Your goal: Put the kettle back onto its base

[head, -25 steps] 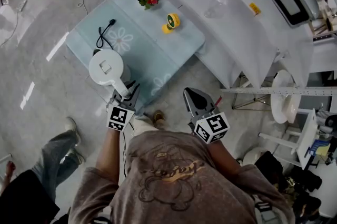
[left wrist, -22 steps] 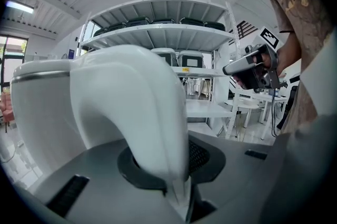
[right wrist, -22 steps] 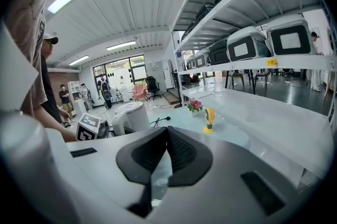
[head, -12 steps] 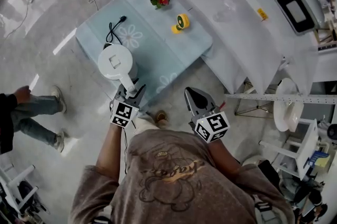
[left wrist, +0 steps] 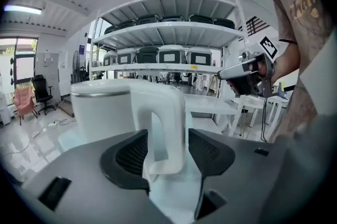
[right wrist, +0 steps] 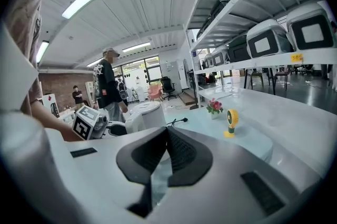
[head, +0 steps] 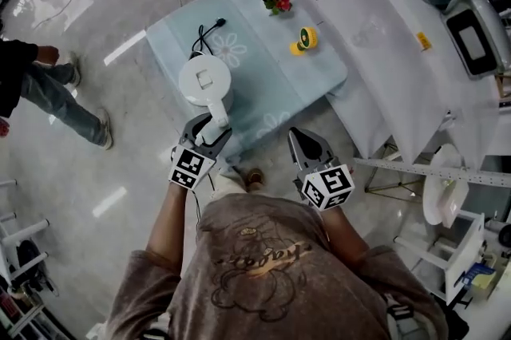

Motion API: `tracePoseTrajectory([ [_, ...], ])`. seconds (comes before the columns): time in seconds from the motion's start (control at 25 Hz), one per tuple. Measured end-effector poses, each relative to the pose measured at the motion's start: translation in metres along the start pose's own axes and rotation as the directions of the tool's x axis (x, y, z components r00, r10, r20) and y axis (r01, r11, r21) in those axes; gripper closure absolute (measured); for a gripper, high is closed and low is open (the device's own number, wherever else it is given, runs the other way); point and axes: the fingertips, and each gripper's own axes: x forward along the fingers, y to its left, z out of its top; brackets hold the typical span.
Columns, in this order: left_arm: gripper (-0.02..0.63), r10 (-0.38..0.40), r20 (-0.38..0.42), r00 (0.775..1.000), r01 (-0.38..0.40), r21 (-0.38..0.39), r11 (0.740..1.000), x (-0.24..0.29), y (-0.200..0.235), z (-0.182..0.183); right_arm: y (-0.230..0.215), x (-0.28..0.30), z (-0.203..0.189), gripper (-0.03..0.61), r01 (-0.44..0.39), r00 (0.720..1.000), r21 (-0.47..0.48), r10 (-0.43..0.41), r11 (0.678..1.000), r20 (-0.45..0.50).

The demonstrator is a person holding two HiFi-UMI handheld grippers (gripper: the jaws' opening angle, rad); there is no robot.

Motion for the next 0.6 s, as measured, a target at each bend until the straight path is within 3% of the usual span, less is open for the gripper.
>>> tracePoseTrajectory([
  [0.6,0.37,0.168,0.112,0.979,-0.16,-0.078,0.984,-0.101,0.027,0.073,0.037,0.032,0.042,0.58,-0.161,0.984,-0.082,0.167,0.983,0.069],
])
